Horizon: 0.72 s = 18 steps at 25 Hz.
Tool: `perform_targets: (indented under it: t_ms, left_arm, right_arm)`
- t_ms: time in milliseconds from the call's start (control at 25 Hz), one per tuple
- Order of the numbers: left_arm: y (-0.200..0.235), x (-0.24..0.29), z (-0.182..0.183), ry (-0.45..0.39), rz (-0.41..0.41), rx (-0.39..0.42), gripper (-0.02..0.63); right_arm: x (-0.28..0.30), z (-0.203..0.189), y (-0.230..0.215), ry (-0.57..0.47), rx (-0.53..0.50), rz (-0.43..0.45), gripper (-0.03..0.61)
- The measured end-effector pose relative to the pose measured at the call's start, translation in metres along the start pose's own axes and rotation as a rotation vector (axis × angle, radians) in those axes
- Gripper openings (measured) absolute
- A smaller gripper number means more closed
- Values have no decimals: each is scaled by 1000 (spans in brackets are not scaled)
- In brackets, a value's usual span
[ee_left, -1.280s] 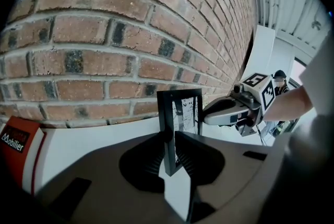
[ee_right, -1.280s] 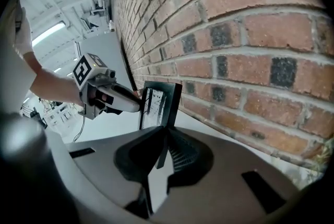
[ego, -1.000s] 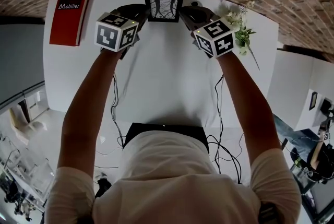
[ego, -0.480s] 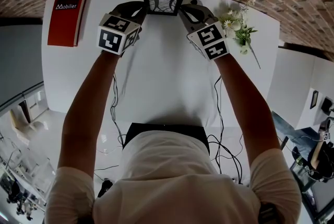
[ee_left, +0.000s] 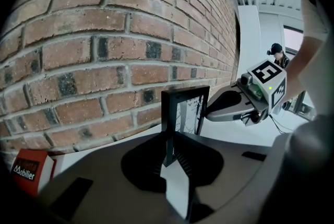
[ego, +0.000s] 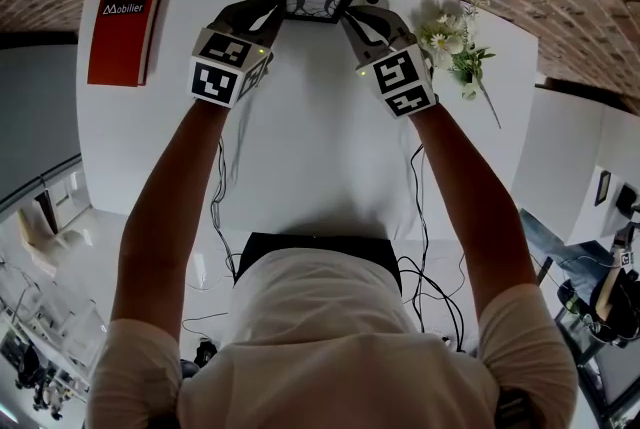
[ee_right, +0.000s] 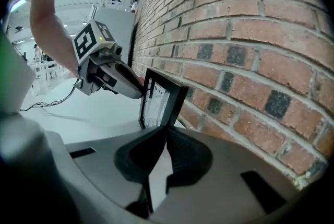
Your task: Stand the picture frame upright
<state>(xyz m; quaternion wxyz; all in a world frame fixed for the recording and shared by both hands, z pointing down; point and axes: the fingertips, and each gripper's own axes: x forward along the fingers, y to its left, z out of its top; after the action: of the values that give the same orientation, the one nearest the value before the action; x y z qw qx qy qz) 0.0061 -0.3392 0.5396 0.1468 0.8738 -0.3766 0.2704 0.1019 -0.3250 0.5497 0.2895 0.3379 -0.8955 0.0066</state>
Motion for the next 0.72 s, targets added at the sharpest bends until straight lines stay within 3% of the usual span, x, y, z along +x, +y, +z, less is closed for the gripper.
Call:
perform_targets:
  t_ms: [360,720]
  left_arm:
    - [-7,-3,-16,9,-16,-20,37]
    - [-6,-2,-16,10,-22,-24,38]
  right_arm:
    - [-4,-10,8,28,-89,-31,20]
    - [-1,-8,10,-8,-61,-11,20]
